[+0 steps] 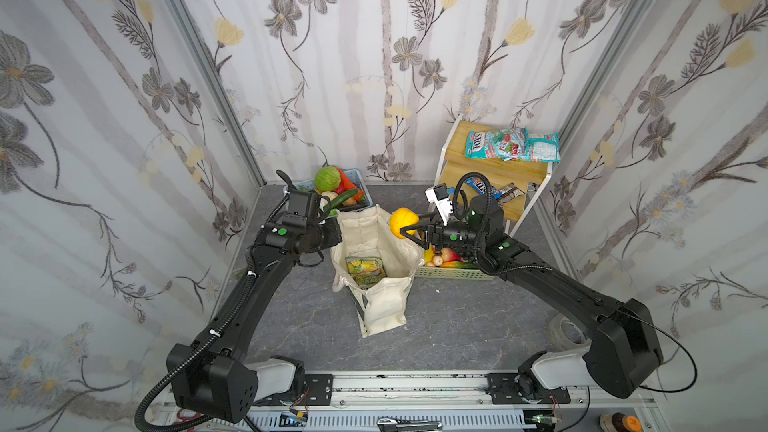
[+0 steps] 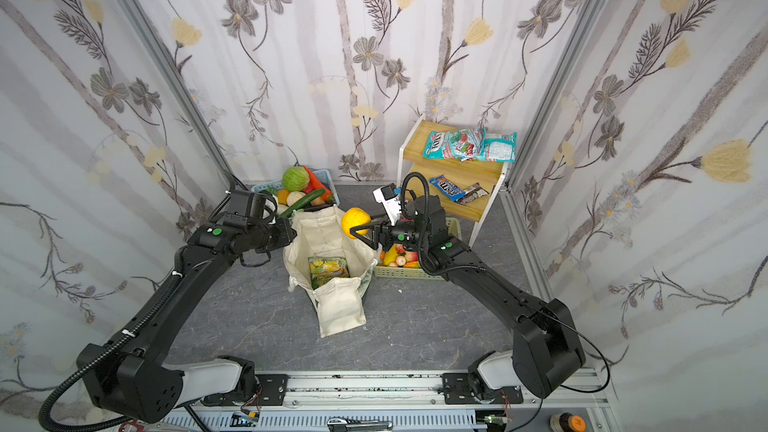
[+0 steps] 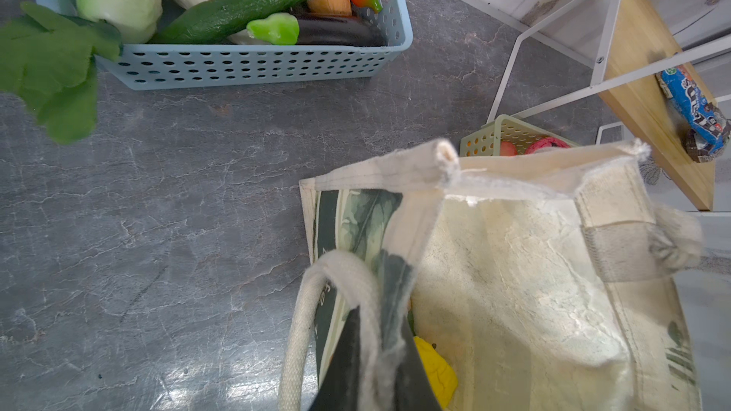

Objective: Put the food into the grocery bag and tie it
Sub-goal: 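Carry the yellow melon toward the open tote bag with the right gripper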

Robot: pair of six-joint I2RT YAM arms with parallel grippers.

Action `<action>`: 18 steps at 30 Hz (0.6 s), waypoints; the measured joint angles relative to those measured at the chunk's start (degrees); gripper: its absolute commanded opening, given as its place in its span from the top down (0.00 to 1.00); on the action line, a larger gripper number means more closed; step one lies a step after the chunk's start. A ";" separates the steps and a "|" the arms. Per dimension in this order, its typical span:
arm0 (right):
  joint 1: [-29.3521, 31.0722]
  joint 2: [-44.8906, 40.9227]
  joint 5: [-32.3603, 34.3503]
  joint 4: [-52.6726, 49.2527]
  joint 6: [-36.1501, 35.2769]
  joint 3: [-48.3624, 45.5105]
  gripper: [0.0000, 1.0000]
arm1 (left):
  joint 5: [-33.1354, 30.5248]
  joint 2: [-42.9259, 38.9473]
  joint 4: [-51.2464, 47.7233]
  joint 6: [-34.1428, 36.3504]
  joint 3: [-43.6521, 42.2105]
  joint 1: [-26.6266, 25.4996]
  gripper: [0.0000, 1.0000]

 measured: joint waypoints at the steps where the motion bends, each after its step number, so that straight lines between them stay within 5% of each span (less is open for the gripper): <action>1: 0.48 0.31 -0.52 0.02 -0.46 0.33 0.37 | 0.00 0.00 0.00 0.00 0.00 0.00 1.00; 18: 7.17 11.28 3.54 -15.21 -11.02 13.00 0.37 | -0.02 -0.13 0.79 -0.24 -0.85 0.02 1.00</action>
